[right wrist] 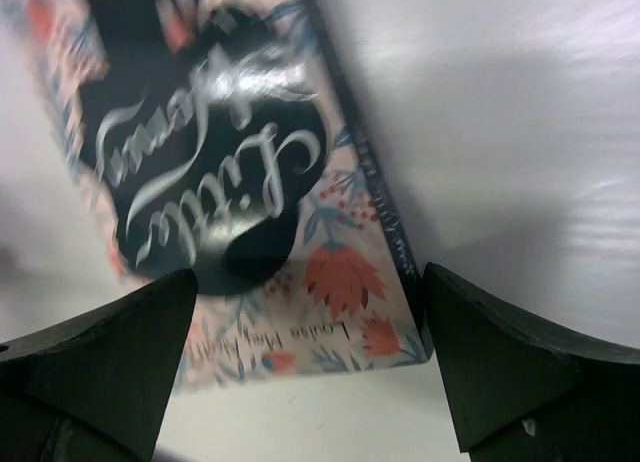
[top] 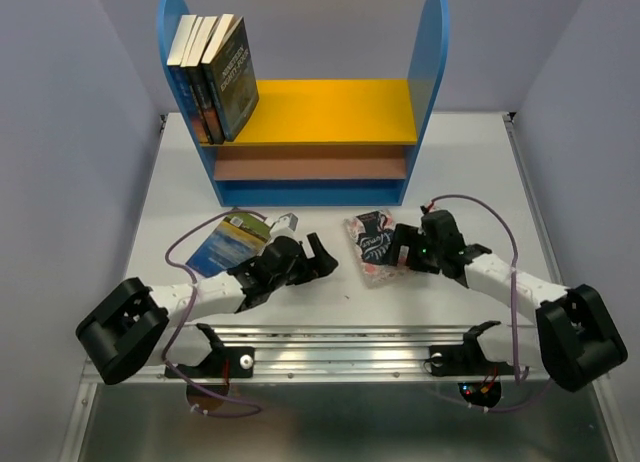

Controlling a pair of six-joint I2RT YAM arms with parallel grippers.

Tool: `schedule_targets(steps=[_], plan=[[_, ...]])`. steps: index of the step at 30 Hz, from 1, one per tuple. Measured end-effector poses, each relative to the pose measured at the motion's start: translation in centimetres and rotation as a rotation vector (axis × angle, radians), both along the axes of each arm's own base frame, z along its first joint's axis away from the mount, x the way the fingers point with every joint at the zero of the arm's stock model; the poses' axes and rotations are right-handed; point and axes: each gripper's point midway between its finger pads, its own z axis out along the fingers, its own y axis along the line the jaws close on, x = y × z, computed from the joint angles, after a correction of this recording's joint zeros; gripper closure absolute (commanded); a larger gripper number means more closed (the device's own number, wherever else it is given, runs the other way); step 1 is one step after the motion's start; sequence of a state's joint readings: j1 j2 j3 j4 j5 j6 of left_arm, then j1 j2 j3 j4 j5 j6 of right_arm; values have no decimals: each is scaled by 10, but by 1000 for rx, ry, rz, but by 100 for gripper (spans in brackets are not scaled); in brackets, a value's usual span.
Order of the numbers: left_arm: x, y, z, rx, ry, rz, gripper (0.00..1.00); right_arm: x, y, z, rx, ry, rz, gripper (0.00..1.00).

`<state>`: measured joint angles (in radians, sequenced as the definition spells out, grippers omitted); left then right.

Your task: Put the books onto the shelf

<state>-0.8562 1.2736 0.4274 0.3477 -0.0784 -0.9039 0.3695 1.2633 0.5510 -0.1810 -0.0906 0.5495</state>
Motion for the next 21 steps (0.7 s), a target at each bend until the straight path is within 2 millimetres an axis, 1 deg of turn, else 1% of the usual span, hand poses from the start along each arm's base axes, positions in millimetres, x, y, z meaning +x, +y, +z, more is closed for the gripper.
schedule_targets(steps=[3, 4, 5, 6, 7, 8, 9, 10, 11, 13, 14, 15, 16, 17, 18, 20, 21], plan=[[-1, 5, 11, -27, -8, 26, 1, -29, 36, 8, 96, -25, 108, 0], [-2, 6, 16, -37, -9, 35, 1, -45, 57, 12, 148, -26, 172, 0], [-3, 8, 20, -45, -11, 43, 1, -58, 72, 14, 176, -30, 226, 0], [-3, 10, 25, -56, -12, 57, 1, -73, 92, 17, 204, -29, 289, 0], [-5, 13, 30, -67, -12, 69, 1, -82, 104, 19, 222, -31, 326, 0], [-6, 17, 35, -78, -10, 86, 1, -93, 124, 20, 238, -29, 383, 0], [-8, 21, 39, -86, -10, 101, 1, -104, 137, 16, 232, -12, 430, 0], [-9, 26, 43, -97, -13, 119, 1, -109, 146, 13, 228, 0, 456, 0], [-11, 33, 47, -104, -10, 149, 1, -113, 162, 10, 213, 18, 493, 0], [-14, 45, 52, -109, -6, 196, 1, -109, 178, 13, 208, 13, 507, 0], [-15, 49, 54, -112, -6, 214, 1, -101, 188, 19, 213, -12, 504, 0], [-16, 53, 55, -116, -6, 228, 1, -97, 190, 23, 214, -31, 494, 0], [-16, 57, 58, -124, -9, 246, 1, -92, 191, 29, 215, -57, 481, 0], [-17, 61, 60, -133, -11, 263, 1, -86, 188, 41, 216, -99, 461, 0], [-17, 63, 59, -135, -9, 275, 1, -84, 185, 47, 214, -117, 449, 0], [-20, 67, 53, -127, 3, 284, 1, -73, 173, 75, 204, -211, 396, 0], [-21, 67, 48, -120, 12, 284, 1, -68, 168, 85, 199, -248, 373, 0]])
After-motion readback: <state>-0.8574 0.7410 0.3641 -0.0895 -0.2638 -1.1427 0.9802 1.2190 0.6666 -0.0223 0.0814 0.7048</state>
